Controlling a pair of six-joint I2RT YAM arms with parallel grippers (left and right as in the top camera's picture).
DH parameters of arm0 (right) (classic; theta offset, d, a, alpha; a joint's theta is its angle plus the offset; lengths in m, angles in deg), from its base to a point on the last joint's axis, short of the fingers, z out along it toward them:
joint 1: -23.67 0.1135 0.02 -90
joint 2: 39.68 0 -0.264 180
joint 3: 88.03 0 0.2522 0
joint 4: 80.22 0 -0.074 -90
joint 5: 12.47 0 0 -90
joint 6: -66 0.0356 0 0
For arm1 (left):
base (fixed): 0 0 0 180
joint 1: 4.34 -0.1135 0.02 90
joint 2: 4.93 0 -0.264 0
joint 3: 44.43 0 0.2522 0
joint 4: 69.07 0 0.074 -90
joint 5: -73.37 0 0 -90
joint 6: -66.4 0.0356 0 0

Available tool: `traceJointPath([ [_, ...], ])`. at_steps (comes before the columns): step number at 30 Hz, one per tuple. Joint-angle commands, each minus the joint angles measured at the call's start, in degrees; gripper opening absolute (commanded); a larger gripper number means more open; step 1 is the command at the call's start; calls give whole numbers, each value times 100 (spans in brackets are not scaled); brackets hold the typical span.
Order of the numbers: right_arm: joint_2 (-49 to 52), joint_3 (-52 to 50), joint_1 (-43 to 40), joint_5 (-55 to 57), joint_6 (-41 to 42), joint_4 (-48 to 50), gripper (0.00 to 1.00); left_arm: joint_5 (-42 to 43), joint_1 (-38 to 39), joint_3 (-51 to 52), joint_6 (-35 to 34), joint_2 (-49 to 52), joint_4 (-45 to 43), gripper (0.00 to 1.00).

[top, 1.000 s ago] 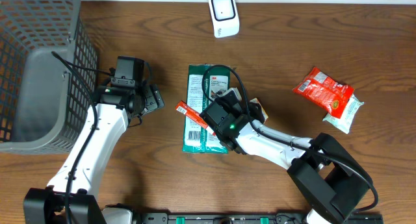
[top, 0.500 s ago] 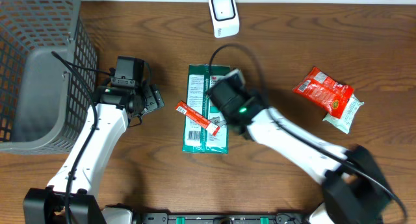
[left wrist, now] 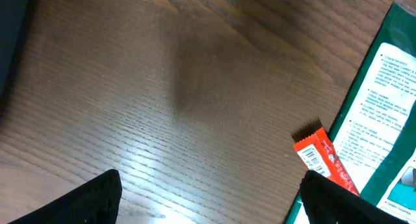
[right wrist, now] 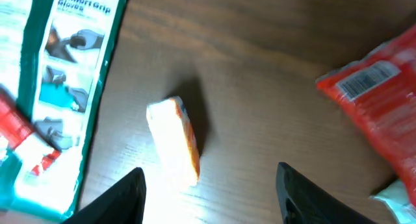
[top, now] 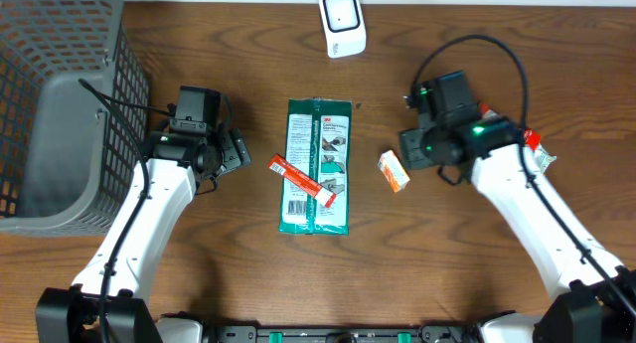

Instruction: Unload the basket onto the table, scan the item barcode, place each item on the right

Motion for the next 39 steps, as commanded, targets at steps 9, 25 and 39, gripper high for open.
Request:
traceJointPath([
  [9,111,28,74,-719,-391,-57,65,-48,-20,-63,-11,31,17,89],
  [25,1051,24,125,-634,-393,17,54,-48,-20,-63,-11,31,17,89],
  [39,1665,20,374,-170,-649,334,54,-48,-20,-63,-11,31,17,89],
])
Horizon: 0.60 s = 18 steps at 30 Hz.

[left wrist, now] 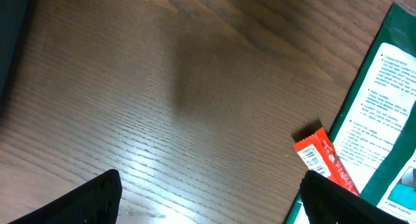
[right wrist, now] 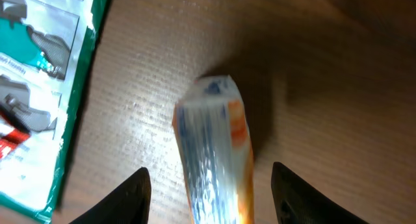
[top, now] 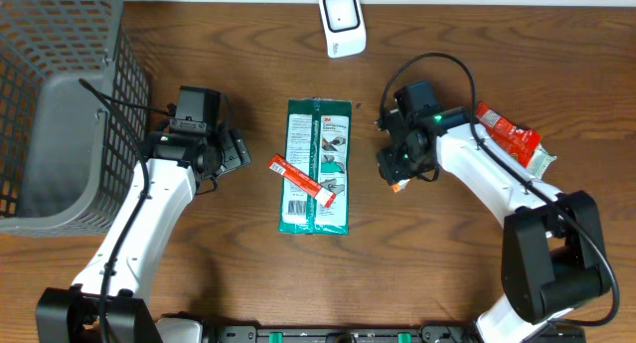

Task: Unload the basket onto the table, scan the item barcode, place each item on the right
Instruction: 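Grasp the tissue pack and lift it up toward the scanner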

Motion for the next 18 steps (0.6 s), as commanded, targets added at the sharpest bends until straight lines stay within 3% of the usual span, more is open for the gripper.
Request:
traceJointPath([
  [1,164,17,83,404,-122,133,53,-48,-20,-63,-11,31,15,89],
  [8,245,15,111,402,-120,240,35,-48,-20,-63,-11,31,15,89],
  [18,245,17,114,402,35,280,31,-48,-20,-63,-11,31,15,89],
])
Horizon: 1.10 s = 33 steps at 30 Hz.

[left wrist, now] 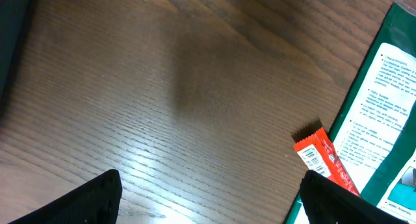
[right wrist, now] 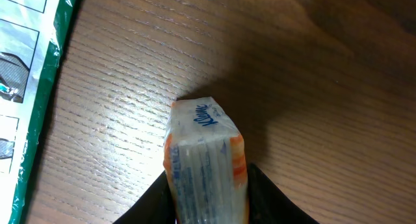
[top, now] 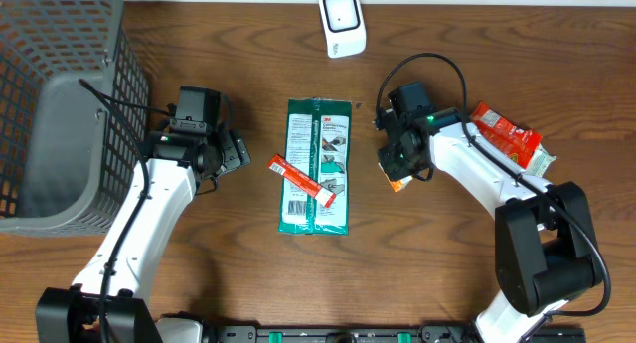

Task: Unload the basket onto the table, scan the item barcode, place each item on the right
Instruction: 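Grasp the tissue pack and lift it up toward the scanner, then hold the Kleenex tissue pack in front of the white scanner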

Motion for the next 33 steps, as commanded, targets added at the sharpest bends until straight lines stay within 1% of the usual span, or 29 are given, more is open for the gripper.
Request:
traceJointPath([
  [1,33,17,61,55,103,15,31,-48,-20,-63,-11,31,15,89],
  [7,24,17,61,57,94,-50,32,-48,-20,-63,-11,31,15,89],
  [13,22,20,61,55,7,-76,29,-48,-20,-63,-11,31,15,89],
  [16,20,20,61,57,7,-76,25,-48,-20,-63,-11,31,15,89],
  [18,13,20,61,55,7,-76,23,-48,-20,-63,-11,31,15,89],
  [21,-15,81,61,59,7,-111,17,-48,-20,-63,-11,31,15,89],
  [23,-92,195,61,55,13,-208,16,-48,-20,-63,-11,31,15,88],
  [25,-216,328,61,52,15,-367,12,-48,-20,-63,-11,31,15,89],
  [27,-404,413,61,52,15,-468,6,-48,-20,-63,-11,31,15,89],
  [28,-520,424,61,55,15,-494,1,-46,-20,-61,-11,31,15,89],
  [33,-1106,461,59,144,535,-684,1,-48,-20,-63,-11,31,17,89],
])
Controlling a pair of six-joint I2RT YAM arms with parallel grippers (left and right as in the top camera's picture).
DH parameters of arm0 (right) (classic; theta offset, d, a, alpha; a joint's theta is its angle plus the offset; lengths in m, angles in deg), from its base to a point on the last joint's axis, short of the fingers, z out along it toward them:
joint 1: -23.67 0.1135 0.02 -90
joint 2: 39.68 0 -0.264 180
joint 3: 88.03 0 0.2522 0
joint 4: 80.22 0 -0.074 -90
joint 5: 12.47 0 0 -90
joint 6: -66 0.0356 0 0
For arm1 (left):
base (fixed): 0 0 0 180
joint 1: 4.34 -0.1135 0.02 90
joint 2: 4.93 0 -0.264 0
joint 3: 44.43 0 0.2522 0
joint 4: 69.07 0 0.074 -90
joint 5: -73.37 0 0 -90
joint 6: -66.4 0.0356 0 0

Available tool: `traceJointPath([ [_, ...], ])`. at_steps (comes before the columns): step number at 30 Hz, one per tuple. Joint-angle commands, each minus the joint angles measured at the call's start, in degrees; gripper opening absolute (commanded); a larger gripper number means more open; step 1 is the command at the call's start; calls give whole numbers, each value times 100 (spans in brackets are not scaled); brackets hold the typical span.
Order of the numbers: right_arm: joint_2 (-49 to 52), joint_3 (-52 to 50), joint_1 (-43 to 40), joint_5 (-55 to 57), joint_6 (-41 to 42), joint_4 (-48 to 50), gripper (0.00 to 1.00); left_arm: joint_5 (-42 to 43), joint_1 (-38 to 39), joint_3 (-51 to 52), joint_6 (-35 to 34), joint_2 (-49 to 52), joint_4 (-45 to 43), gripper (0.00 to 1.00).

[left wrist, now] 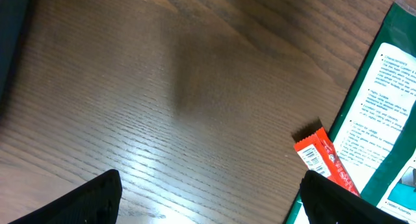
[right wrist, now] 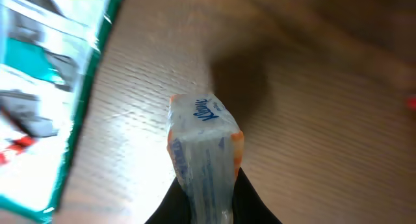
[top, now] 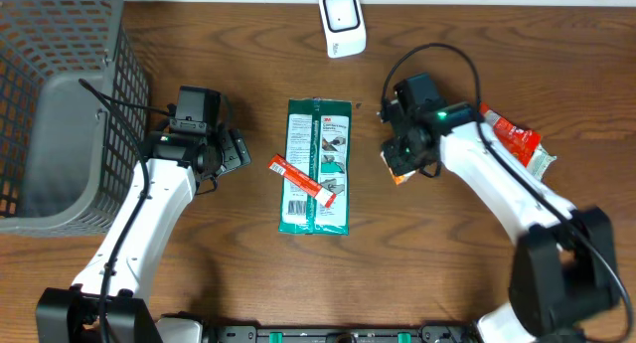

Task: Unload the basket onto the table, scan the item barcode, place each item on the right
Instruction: 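Hold the Kleenex tissue pack in front of the white scanner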

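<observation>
A small orange-and-white tissue pack (right wrist: 205,143) is pinched between the dark fingers (right wrist: 250,201) of my right gripper (right wrist: 207,208), which is shut on it. From overhead the pack (top: 399,176) peeks out under the right gripper (top: 402,167), right of the green package. The white barcode scanner (top: 341,23) stands at the table's far edge, apart from the pack. My left gripper (left wrist: 211,201) is open over bare wood with nothing between its fingers, and it sits at the left (top: 234,152) in the overhead view.
A green 3M glove package (top: 318,166) lies mid-table with a thin red bar (top: 303,177) across its left edge. A red packet (top: 512,134) lies to the right of the right arm. A grey mesh basket (top: 55,104) fills the far left corner.
My right gripper's fingers have drawn closer on the tissue pack, squeezing it narrower. The pack's shadow now lies apart from it, so it seems raised a little. The left arm is unchanged.
My right gripper was open above the tissue pack lying on the wood. It was then lower, with the pack between its spread fingers, then closing round it. Now it is shut on the pack. The left arm stayed still, open, throughout.
</observation>
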Motion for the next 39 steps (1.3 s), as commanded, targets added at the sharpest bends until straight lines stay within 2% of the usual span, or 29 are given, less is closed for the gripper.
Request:
traceJointPath([
  [1,-542,221,59,127,455,-173,1,-48,-20,-63,-11,31,17,89],
  [7,-726,1429,17,271,761,-1211,1,-48,-20,-63,-11,31,17,88],
  [16,-144,5219,-55,487,1322,-3543,1,-48,-20,-63,-11,31,15,89],
  [21,1390,8234,-245,111,1381,-4981,1,-48,-20,-63,-11,31,15,88],
  [25,2258,8970,-256,-11,1353,-4712,1,-48,-20,-63,-11,31,15,89],
  [30,3213,8944,-190,225,1095,-3480,1,-48,-20,-63,-11,31,15,88],
  [39,4308,8944,17,407,901,-1878,1,-48,-20,-63,-11,31,15,88],
])
